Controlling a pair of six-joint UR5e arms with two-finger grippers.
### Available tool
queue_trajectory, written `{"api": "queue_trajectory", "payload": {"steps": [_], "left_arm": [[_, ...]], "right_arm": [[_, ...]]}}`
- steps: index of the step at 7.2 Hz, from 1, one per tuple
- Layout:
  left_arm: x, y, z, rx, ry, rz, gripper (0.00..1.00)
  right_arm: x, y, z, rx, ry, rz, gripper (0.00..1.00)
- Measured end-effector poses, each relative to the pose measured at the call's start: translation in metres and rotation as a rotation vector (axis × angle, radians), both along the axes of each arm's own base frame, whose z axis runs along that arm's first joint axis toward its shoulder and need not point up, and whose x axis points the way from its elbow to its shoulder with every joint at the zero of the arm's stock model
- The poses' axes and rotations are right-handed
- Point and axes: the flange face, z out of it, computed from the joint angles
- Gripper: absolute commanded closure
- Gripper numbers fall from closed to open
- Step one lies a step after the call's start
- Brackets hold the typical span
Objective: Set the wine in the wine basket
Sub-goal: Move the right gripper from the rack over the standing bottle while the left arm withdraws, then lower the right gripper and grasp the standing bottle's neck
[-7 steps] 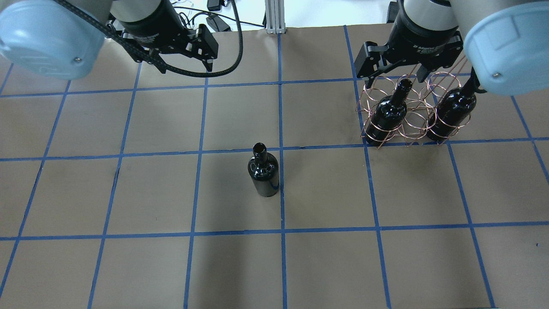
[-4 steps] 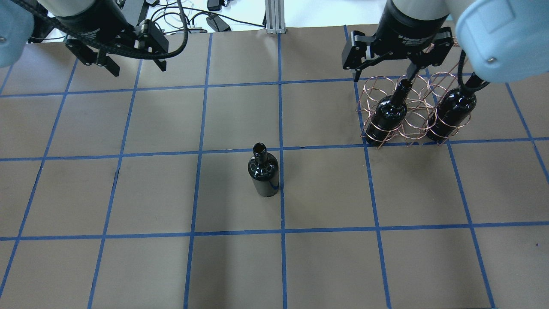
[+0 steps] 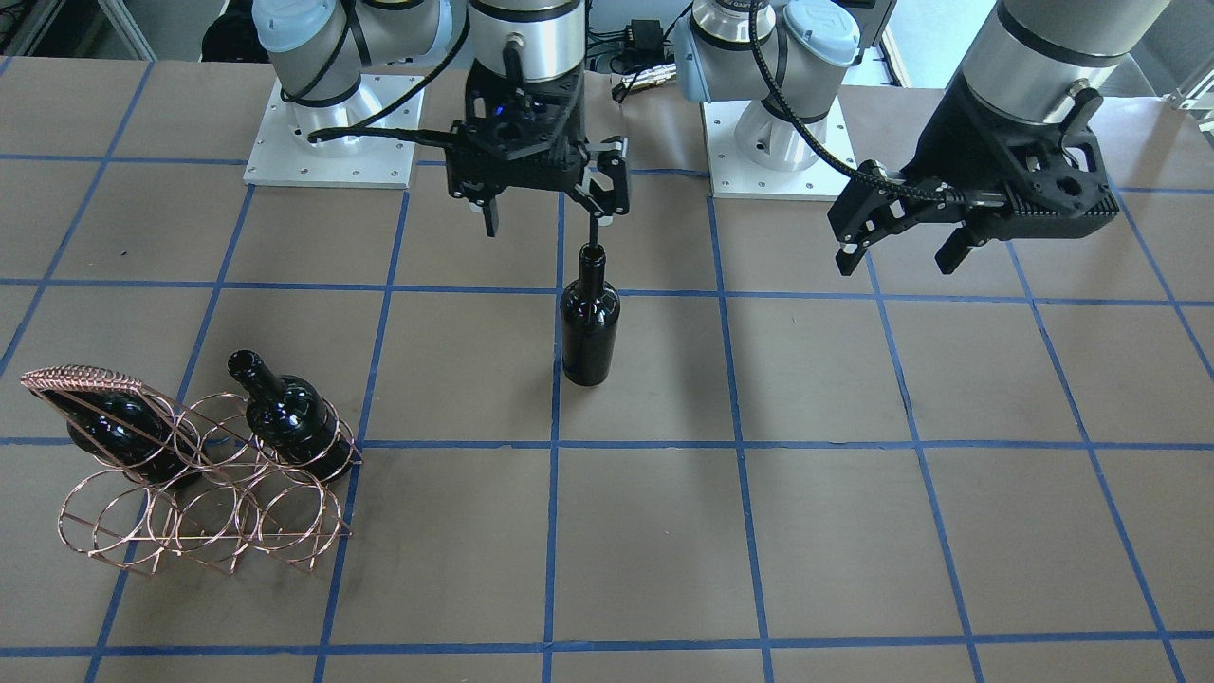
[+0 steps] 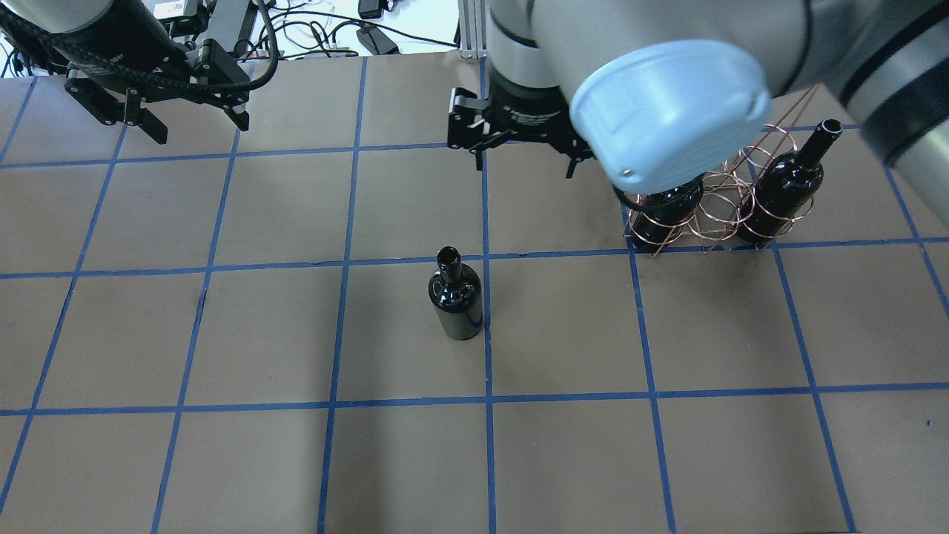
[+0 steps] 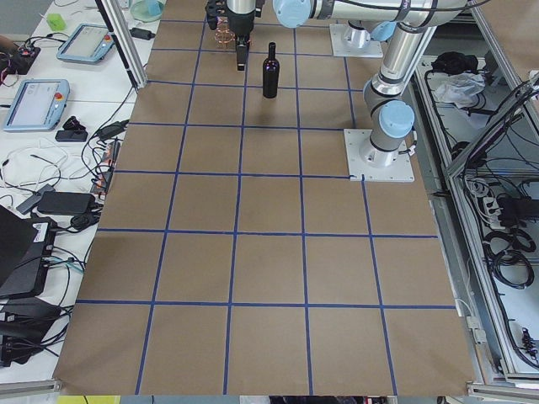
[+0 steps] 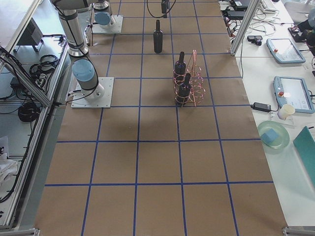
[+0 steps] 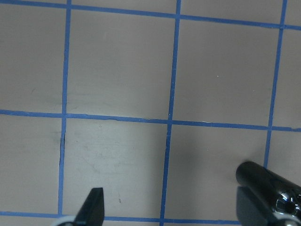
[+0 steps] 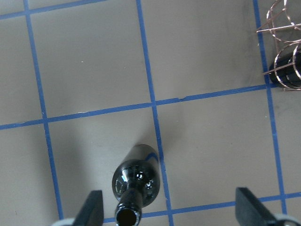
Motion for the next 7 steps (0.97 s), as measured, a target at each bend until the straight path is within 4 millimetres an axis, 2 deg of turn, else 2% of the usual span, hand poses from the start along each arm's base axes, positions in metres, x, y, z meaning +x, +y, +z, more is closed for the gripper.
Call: {"api": "queue_trajectory", "payload": {"steps": [1, 2, 3, 4, 5, 6, 7], "left_arm": [[-0.001, 0.004, -0.002, 0.019, 0.002, -0.002, 0.00], [-0.002, 0.006, -0.004, 0.039, 0.004, -0.002, 0.00], [-0.002, 0.008, -0.005, 0.047, 0.005, 0.002, 0.00], [-0.002, 0.007, -0.007, 0.054, 0.007, 0.008, 0.00], [-0.001, 0.008, -0.008, 0.058, 0.007, 0.011, 0.00], [-0.002, 0.010, -0.009, 0.065, 0.008, 0.010, 0.00], [-0.003, 0.012, -0.010, 0.069, 0.009, 0.007, 0.00]], "right_arm": [[0.018, 0.009, -0.019, 0.025, 0.008, 0.003, 0.01], [0.024, 0.015, -0.045, 0.056, 0.021, -0.010, 0.01], [0.024, 0.021, -0.074, 0.070, 0.028, -0.022, 0.01], [0.024, 0.024, -0.093, 0.069, 0.026, -0.027, 0.01], [0.023, 0.025, -0.101, 0.068, 0.025, -0.028, 0.06], [0.023, 0.025, -0.105, 0.068, 0.024, -0.029, 0.55], [0.025, 0.025, -0.107, 0.074, 0.015, -0.030, 0.82]]}}
